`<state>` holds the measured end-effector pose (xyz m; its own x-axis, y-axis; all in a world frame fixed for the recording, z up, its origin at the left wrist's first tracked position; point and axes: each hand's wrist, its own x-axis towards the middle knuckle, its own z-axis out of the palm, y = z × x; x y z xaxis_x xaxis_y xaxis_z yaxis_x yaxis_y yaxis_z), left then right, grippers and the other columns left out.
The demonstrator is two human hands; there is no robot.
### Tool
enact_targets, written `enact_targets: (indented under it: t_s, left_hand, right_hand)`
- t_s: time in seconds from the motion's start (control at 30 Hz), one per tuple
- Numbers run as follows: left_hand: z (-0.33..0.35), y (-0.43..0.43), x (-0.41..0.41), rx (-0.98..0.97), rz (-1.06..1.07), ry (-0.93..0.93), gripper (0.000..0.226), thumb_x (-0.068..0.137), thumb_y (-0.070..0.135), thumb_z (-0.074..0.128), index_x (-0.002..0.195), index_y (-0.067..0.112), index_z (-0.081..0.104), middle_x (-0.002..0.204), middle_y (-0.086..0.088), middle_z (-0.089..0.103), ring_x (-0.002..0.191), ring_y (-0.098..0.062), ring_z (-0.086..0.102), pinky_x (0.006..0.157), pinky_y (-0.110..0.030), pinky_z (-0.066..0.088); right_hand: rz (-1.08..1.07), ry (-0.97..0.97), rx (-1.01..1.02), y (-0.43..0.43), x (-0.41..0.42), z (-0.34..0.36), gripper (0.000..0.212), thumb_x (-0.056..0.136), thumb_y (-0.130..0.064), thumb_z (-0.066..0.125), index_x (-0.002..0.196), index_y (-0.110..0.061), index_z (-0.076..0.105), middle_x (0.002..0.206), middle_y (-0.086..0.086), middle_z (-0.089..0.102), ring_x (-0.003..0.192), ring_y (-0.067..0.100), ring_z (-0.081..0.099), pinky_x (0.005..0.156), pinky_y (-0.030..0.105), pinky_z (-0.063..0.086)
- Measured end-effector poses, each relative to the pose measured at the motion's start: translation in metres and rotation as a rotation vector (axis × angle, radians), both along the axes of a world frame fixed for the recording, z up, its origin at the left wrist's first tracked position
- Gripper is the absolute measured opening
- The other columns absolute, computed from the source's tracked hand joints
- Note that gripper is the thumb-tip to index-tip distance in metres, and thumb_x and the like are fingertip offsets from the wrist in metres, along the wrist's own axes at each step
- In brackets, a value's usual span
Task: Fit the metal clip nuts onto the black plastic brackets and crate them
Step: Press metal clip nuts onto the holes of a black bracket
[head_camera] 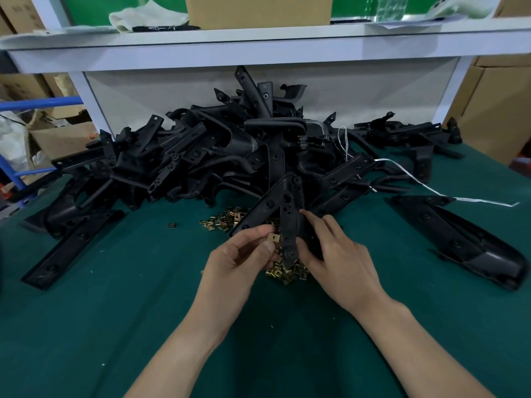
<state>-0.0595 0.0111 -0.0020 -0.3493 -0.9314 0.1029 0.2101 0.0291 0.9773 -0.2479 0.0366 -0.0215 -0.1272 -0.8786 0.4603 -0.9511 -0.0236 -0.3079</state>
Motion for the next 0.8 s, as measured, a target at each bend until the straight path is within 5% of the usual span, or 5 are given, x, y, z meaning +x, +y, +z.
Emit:
enact_targets:
  t_s: [0.8]
  left_hand:
    - [0.0020,0.0004,-0.0017,-0.014,0.031,-0.057,0.022,0.089,0.040,0.060,0.089,0.025,0.077,0.087,-0.003,0.075,0.079,-0.013,0.067,0.078,-0.025,0.057]
  right_hand:
    - [0.009,-0.027,0.006,-0.0010,-0.0011,-0.0014,0.058,0.098,-0.059,0.029,0.148,-0.029,0.034,0.110,-0.016,0.045,0.081,0.010,0.058,0.056,0.025,0.039]
